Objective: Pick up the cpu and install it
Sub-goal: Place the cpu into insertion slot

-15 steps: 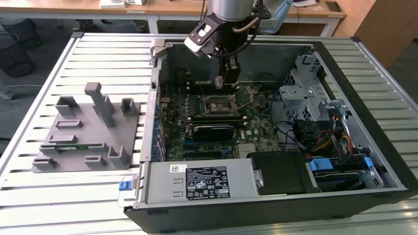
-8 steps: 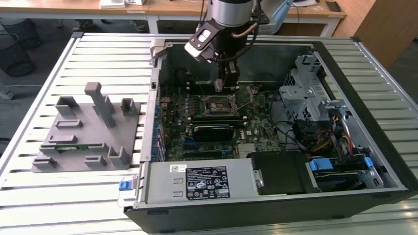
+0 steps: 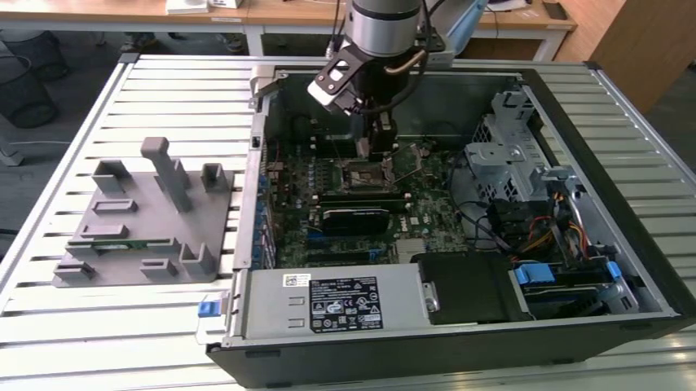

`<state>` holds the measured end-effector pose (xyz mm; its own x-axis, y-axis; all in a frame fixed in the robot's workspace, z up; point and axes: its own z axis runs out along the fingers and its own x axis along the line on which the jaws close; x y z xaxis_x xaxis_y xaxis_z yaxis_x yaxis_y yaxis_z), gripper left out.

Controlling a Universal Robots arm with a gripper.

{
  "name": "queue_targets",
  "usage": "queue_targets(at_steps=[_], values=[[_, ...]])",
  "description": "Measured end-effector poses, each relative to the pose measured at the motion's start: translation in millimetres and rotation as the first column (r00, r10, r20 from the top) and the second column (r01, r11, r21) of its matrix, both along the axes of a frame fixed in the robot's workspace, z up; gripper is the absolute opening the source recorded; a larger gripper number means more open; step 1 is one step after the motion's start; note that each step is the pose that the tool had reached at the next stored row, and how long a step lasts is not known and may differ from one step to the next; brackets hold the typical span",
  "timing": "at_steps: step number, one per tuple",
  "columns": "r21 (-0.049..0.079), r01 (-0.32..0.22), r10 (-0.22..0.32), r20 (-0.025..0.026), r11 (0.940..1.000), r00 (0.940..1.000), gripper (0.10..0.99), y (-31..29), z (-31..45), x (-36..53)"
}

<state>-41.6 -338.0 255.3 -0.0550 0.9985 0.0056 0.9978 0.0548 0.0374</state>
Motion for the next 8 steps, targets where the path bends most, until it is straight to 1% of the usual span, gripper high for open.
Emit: queue_targets(at_steps=[5,8], values=[[0.000,0.002,-0.002,0.0000,1.0000,1.0000,0.537,0.4,-9.0,0.0],[0.000,0.004,-0.004,0.0002,1.0000,1.0000,0.537,0.7,-12.2,0.0]])
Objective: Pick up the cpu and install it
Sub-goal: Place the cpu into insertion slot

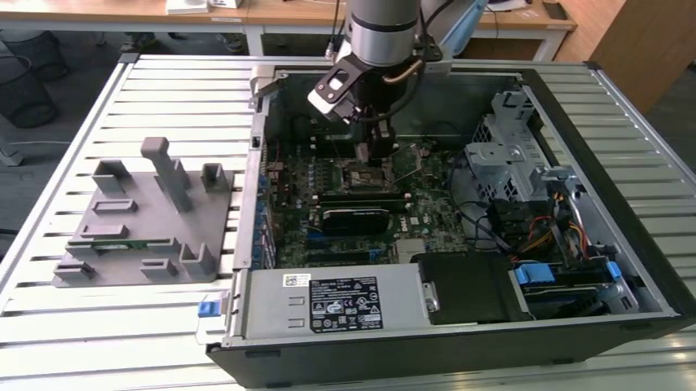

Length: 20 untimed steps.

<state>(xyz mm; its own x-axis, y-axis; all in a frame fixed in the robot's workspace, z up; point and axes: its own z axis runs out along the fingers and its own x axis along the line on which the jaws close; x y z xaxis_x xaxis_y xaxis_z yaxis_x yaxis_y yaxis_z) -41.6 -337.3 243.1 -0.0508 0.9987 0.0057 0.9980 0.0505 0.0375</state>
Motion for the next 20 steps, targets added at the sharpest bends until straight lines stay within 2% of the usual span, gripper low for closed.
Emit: queue_targets(at_steps=[16,20], values=[[0.000,0.004,-0.004,0.0002,1.0000,1.0000,0.537,0.2,-8.6,-0.1],[0.000,0.011,-0.011,0.0003,0.9999,0.9999,0.537,3.2,-12.8,-0.2]])
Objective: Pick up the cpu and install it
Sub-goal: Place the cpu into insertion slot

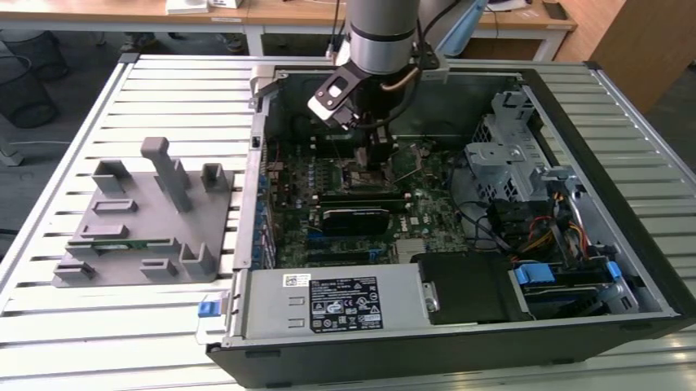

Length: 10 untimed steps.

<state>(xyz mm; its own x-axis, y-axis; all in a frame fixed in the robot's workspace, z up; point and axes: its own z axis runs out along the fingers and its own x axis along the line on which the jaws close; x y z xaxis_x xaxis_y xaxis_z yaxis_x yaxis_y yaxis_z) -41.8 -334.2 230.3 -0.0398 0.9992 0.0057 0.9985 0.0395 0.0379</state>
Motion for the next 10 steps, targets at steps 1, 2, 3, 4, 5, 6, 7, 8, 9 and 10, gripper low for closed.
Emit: queue_targets(at_steps=[1,2,3,4,5,6,7,8,9,10], values=[[0.000,0.001,-0.001,0.0000,1.0000,1.0000,0.537,0.2,-1.5,0.0],[0.000,0.002,-0.002,0.0002,1.0000,1.0000,0.537,0.2,-3.2,-0.2],[0.000,0.003,-0.003,0.0007,1.0000,1.0000,0.537,0.2,-5.0,-0.6],[0.000,0.005,-0.005,0.0014,1.0000,1.0000,0.537,0.2,-6.9,-1.3],[0.000,0.008,-0.008,0.0022,1.0000,1.0000,0.537,0.2,-8.7,-2.2],[0.000,0.012,-0.012,0.0028,0.9999,0.9999,0.537,0.2,-10.2,-3.1],[0.000,0.017,-0.017,0.0032,0.9999,0.9998,0.537,0.2,-11.5,-4.0],[0.000,0.025,-0.025,0.0033,0.9997,0.9997,0.537,0.2,-12.6,-4.7],[0.000,0.032,-0.032,0.0035,0.9995,0.9995,0.537,0.2,-13.7,-5.1],[0.000,0.037,-0.037,0.0035,0.9993,0.9993,0.537,0.2,-14.7,-5.2]])
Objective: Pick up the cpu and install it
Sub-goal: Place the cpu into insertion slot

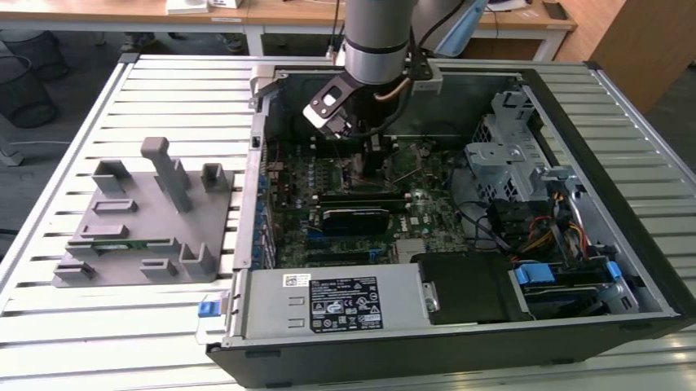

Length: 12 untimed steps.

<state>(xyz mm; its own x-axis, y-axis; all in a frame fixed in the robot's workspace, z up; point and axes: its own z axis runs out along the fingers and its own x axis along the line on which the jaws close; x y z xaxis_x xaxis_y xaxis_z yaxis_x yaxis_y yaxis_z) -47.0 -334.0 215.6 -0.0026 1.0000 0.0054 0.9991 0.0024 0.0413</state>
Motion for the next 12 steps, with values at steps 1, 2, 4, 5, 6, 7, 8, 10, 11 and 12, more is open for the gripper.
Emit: queue_targets(at_steps=[1,2,4,5,6,7,8,10,11,12], values=[[0.000,0.001,-0.001,0.0000,1.0000,1.0000,0.537,0.0,-1.5,0.0],[0.000,0.001,-0.001,0.0000,1.0000,1.0000,0.537,0.0,-3.1,0.0],[0.000,0.002,-0.002,0.0001,1.0000,1.0000,0.537,0.0,-6.7,0.0],[0.000,0.002,-0.002,0.0000,1.0000,1.0000,0.537,0.0,-8.2,0.0],[0.000,0.002,-0.002,0.0000,1.0000,1.0000,0.537,0.0,-9.3,-0.1],[0.000,0.002,-0.002,0.0001,1.0000,1.0000,0.537,0.0,-10.1,-0.4],[0.000,0.002,-0.002,0.0000,1.0000,1.0000,0.537,0.0,-10.6,-0.7],[0.000,0.002,-0.002,0.0001,1.0000,1.0000,0.537,0.0,-11.6,-1.5],[0.000,0.002,-0.002,0.0001,1.0000,1.0000,0.537,0.0,-12.2,-1.5],[0.000,0.001,-0.001,0.0000,1.0000,1.0000,0.537,0.0,-12.8,-1.5]])
